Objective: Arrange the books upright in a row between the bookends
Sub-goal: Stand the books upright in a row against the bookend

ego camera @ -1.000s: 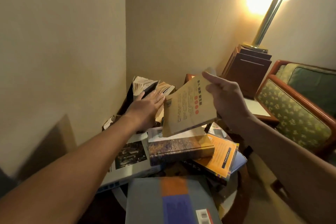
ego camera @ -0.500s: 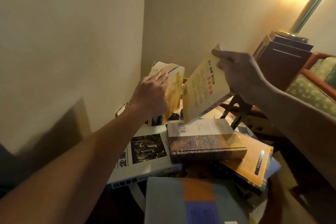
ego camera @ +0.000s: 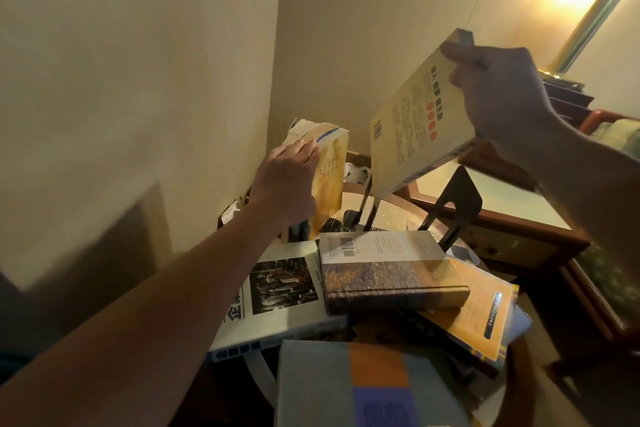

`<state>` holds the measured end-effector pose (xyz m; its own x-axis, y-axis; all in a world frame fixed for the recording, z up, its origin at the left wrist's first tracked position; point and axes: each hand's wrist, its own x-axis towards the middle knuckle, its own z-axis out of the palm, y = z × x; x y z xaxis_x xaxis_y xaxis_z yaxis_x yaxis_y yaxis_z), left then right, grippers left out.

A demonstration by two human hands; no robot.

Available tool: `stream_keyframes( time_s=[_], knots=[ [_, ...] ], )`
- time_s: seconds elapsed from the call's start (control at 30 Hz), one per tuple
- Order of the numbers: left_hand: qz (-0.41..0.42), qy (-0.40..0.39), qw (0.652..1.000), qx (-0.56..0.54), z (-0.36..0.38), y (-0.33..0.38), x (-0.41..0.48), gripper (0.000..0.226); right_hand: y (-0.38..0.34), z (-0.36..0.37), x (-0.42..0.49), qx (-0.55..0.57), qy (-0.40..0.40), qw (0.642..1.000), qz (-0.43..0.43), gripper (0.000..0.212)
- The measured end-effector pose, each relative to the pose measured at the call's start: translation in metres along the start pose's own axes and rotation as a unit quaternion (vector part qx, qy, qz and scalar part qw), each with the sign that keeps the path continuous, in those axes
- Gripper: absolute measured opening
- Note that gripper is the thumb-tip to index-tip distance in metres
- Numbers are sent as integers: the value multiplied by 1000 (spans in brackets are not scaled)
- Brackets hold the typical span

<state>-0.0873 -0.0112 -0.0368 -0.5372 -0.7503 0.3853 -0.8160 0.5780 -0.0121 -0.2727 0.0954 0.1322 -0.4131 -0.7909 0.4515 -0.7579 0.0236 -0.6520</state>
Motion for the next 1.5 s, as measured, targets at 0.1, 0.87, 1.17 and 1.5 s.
stream_keyframes(
  time_s=[0.1, 0.87, 1.17, 1.5],
  knots=[
    [-6, -4, 1000, 6, -1, 1, 0, 87, -5, -3, 0, 7, 21, 1000, -3, 40],
    [15, 49, 997, -62, 1, -3, -4, 75, 45, 112, 4, 1, -91, 993, 72, 49],
    [-1, 77, 996, -54, 7, -6, 4, 61, 69, 162, 22, -13, -193, 973, 124, 61],
    [-38, 66, 991, -109, 0, -10, 7, 50, 49, 178, 2, 59, -258, 953, 145, 48]
  ],
)
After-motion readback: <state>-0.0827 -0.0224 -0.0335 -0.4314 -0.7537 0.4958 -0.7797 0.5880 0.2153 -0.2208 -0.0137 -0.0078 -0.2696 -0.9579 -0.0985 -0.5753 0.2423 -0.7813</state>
